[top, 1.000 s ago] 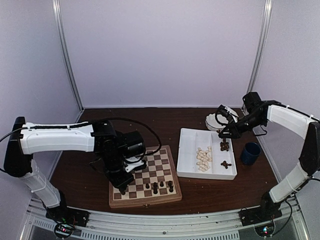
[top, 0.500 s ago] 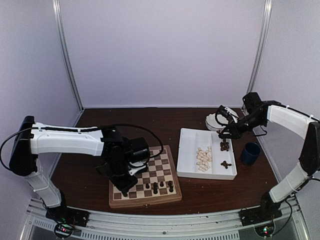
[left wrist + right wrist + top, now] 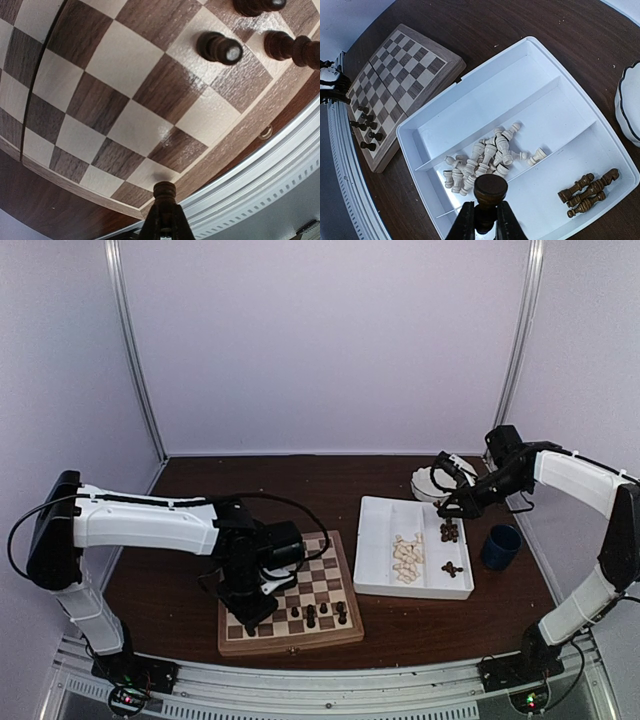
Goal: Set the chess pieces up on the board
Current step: Place the knight at g8.
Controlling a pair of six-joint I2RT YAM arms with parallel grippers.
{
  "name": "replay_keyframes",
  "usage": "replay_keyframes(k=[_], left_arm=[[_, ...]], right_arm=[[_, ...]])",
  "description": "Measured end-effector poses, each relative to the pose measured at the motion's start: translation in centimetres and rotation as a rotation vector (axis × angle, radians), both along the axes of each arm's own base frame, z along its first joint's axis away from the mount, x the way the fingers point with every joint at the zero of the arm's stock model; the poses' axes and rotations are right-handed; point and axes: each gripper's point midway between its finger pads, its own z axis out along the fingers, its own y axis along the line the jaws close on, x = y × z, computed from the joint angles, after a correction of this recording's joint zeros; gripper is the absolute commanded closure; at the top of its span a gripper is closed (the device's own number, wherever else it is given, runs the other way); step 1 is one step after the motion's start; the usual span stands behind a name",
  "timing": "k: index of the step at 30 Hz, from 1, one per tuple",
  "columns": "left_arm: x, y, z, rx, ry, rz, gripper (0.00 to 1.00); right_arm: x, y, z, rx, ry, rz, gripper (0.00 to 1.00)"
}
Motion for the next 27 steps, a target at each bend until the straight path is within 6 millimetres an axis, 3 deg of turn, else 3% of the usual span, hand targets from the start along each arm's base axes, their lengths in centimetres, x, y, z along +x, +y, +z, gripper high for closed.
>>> replay_keyframes(k=[8, 14, 23, 27], left_arm=[[0.3, 0.3, -0.5, 0.028, -0.012, -0.002, 0.99], [0.4, 0.4, -0.5, 0.032, -0.017, -0.002, 0.84], [0.5, 0.5, -0.5, 0.041, -0.022, -0.003, 0.78], [1.2, 0.4, 0.7, 0.050, -0.056, -0.005, 0.65]], right_arm=[[0.0, 0.0, -0.1, -0.001, 0.002, 0.000, 0.86], [0.0, 0.0, -0.1, -0.001, 0.002, 0.000, 0.86], [0.0, 0.0, -0.1, -0.001, 0.002, 0.000, 0.86], [-0.1, 0.0, -0.1, -0.002, 0.003, 0.003, 0.85]])
